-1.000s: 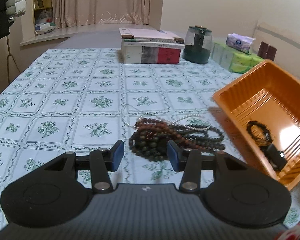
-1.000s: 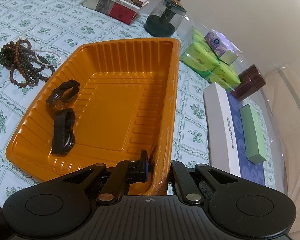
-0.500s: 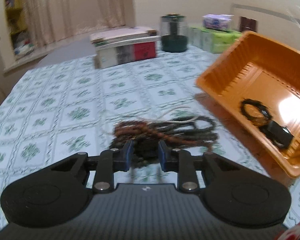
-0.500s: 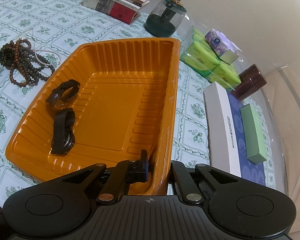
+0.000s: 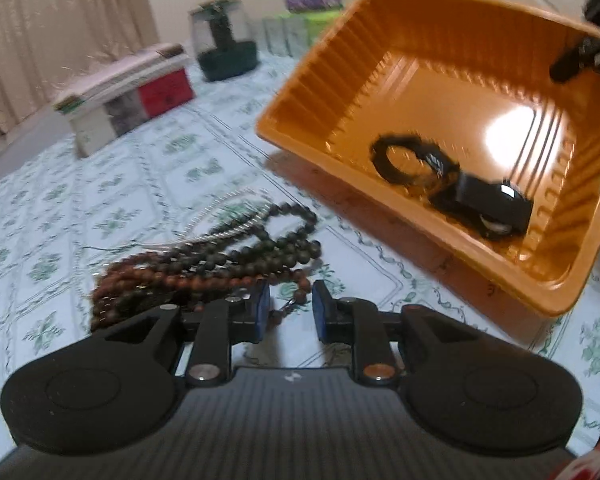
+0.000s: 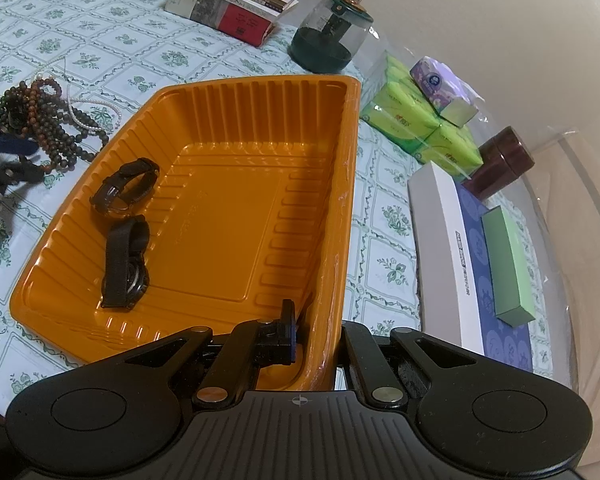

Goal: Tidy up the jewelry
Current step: 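Lower the left tool onto the brown bead strands and grasp one, then lift the bead strand with the left tool and carry it over the tray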

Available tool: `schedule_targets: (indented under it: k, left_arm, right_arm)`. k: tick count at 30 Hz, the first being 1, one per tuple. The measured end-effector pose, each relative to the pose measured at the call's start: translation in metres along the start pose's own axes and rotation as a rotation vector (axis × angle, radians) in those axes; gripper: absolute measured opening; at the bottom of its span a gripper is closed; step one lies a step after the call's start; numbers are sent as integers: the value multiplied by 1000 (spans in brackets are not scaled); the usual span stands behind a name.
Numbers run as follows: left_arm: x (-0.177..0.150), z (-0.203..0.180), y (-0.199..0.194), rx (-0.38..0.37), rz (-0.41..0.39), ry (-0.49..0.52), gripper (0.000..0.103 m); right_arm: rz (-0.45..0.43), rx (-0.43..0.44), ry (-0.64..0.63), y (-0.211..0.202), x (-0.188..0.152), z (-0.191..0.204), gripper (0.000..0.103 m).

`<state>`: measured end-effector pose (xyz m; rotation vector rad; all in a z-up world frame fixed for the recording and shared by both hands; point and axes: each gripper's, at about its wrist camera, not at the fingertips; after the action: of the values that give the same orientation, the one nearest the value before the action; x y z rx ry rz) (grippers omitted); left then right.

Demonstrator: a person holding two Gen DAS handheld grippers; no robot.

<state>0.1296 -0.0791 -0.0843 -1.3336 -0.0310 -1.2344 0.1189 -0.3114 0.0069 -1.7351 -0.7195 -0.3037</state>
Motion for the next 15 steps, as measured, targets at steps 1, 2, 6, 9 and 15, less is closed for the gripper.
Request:
schedule_targets:
  k: [1,2,6,9,15]
  left_arm:
    - [1,0,2,-2,0,8,20]
    - [2,1,3,-12,6,5,18]
    - [2,6,1,-58,22,-36,6]
    - [-4,3,-14,-48,16,-32,6]
    - [-33,4,-60,-45,19,-82,6]
  right_arm:
    - [0,1,1,0,0,0,4]
    - [0,1,2,1,0,0,4]
    - [-1,1,2,1,-1,-1,5]
    - [0,2,2,1,-1,-1,5]
    - [-3,-1,0,0,-1,-1,5]
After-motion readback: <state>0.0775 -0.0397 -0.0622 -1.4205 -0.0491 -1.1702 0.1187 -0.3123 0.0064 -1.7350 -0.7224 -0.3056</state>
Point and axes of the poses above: each gripper's, at about its wrist camera, not at the fingertips, and y roughly the way its jaws point, z to its left, x to its top, and after that the axes turned 14 degrees about y, right-handed
